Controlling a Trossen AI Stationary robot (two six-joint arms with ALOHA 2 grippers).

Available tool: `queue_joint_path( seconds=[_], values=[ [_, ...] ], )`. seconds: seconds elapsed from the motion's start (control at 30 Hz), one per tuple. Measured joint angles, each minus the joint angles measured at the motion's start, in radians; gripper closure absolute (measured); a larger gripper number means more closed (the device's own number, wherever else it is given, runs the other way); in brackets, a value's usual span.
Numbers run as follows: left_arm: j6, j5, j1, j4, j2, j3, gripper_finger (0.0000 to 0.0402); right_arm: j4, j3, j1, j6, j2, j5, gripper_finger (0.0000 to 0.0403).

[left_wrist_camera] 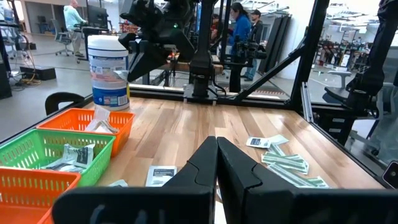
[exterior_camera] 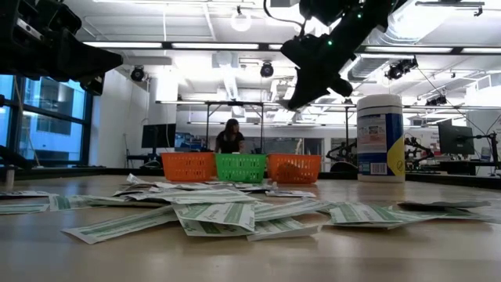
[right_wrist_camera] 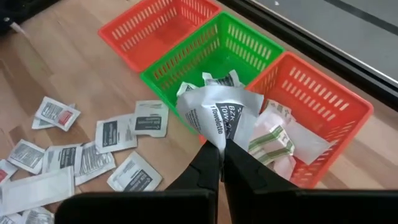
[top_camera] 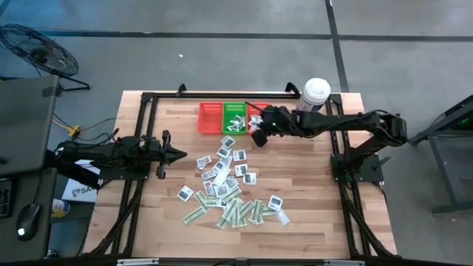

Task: Pick & Place First Aid Supplies
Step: Put the towelette pack into the green bin

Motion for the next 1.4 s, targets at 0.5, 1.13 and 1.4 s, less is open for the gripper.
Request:
queue_joint_path(
  seconds=[0.5, 1.13, 1.4],
  values=[
    [0.0, 0.0, 0.0, 0.0, 0.0, 0.0, 0.04, 0.121, 0.0, -0.04, -0.171, 0.07, -0.187, 0.0403],
    [0.0, 0.0, 0.0, 0.0, 0.0, 0.0, 0.04, 0.248, 0.0, -0.037, -0.286, 0.161, -0.256, 0.0403],
    [0.0, 0.0, 0.0, 0.0, 0.0, 0.0, 0.04, 0.333, 0.002, -0.067, -0.337, 0.185, -0.215, 0.0403]
  ],
)
